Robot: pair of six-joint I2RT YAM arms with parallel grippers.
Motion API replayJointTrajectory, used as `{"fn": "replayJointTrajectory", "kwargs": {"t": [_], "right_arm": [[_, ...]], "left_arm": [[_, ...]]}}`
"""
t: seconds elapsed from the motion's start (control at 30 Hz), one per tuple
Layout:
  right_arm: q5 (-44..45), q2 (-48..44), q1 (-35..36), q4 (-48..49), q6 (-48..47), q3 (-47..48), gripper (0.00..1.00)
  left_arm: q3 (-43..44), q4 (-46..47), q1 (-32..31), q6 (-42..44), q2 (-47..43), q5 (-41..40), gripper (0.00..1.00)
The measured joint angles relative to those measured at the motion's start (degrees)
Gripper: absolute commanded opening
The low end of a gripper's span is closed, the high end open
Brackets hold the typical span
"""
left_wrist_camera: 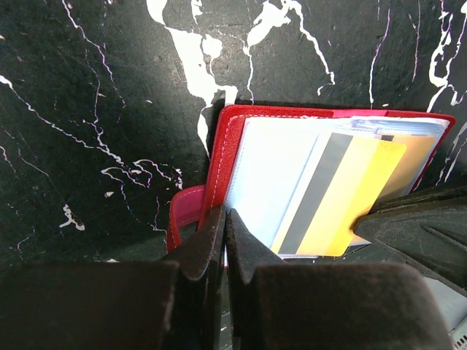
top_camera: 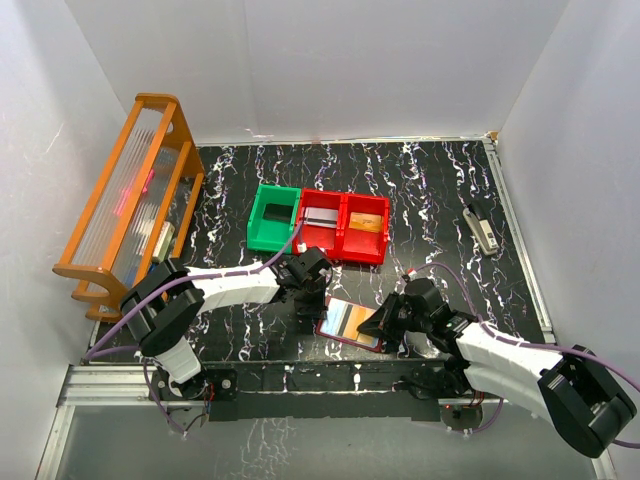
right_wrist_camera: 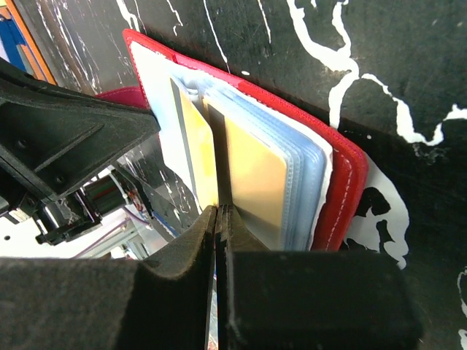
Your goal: Take the credit cards out of the card holder
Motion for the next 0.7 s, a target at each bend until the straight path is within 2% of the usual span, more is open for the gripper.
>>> {"fn": "replayJointTrajectory", "kwargs": {"t": [0.1, 0.23, 0.3, 0.53, 0.7], "right_arm": [[0.04, -0.02, 0.00, -0.44, -0.28, 0.24, 0.00], [0.04, 0.20, 0.00, -0.48, -0.26, 0.33, 0.00], [-0.04, 1.07, 0.00, 0.28, -0.24, 0.39, 0.00], [-0.44, 4.92, 0.00, 1.95, -0.28, 1.79, 0.00], [-0.57, 5.27, 0.00, 2.36, -0.28, 1.81, 0.00]], "left_arm": [[0.00, -0.04, -0.02, 0.00, -0.04, -0.02, 0.07], [0.04, -0.15, -0.11, 0.11, -0.48, 0.22, 0.32], [0.13, -0.31, -0.44, 0.35, -1.11, 0.24, 0.39], [0.17, 1.05, -0.79, 2.14, -4.83, 2.97, 0.43], [0.63, 5.79, -0.79, 2.62, -3.48, 8.90, 0.35]]}}
